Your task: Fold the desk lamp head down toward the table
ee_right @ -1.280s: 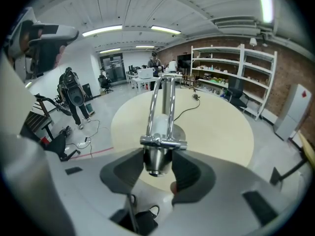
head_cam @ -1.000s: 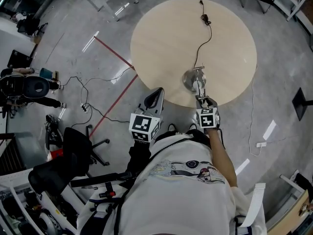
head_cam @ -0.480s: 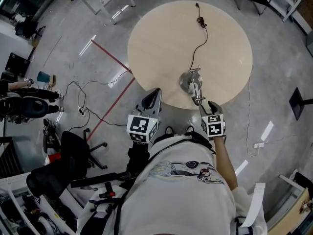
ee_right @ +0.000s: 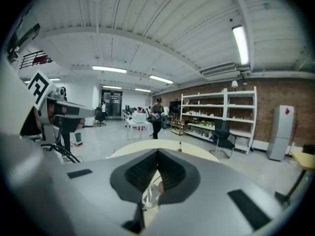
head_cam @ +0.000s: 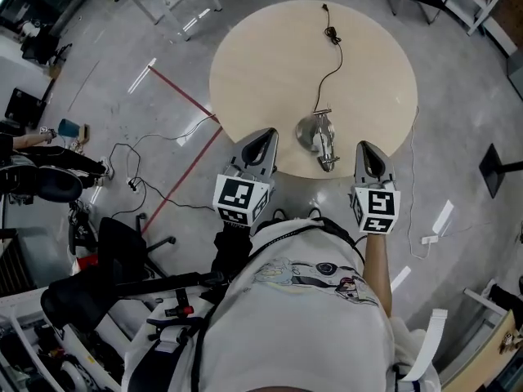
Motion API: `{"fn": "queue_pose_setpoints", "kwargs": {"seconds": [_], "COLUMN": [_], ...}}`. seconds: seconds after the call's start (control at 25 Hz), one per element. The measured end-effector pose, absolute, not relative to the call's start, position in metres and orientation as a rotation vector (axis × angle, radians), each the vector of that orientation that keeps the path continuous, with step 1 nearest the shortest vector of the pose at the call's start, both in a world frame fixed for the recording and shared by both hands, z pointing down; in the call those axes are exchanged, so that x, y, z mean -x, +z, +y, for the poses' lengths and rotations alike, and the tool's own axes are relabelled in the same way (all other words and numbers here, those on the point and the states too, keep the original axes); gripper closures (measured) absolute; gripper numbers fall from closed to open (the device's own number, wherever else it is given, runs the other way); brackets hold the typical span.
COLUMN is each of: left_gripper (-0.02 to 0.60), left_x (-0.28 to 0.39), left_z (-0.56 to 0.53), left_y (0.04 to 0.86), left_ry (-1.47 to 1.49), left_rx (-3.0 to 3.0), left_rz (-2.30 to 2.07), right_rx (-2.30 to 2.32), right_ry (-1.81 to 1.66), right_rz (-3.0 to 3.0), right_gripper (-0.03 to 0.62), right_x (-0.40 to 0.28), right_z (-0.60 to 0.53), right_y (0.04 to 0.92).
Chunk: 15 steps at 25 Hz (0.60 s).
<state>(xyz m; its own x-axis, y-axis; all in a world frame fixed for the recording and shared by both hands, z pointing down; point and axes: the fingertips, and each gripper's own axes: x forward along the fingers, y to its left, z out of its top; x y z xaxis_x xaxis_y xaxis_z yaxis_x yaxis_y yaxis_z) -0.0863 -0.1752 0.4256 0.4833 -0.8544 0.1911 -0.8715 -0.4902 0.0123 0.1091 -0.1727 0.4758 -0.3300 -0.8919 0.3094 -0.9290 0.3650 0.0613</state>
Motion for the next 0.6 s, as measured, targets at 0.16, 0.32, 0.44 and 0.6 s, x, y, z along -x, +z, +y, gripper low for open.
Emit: {"fn": "queue_pose_setpoints", "kwargs": {"seconds": [0.16, 0.32, 0.44, 0.6], "left_gripper": [0.578, 0.578, 0.58, 0.58], "left_x": [0.086, 0.091, 0.098, 0.108], "left_z": [-0.177, -0.177, -0.177, -0.179], "left_y": [0.401, 0.381, 0.378, 0.379], "left_ry": [0.182, 0.121, 0.1, 0.092], "left_rx": [-2.654, -2.67, -2.655, -2.622], "left_rz": [-1.544, -1.571, -1.605, -1.639], "right_rx": [-1.682, -1.705, -1.7, -1.687], "right_ry": [0.092, 0.049, 0.047, 0.05], "right_rz": [-2.392, -2.421, -2.439, -2.454], "right_gripper": [0.588, 0.588, 0.588, 0.588], "right_x": [-0.112, -0.108, -0.103, -0.097], "right_z": [-0.171, -0.171, -0.172, -0.175], "right_y": [0.432, 0.41, 0.407, 0.407]}}
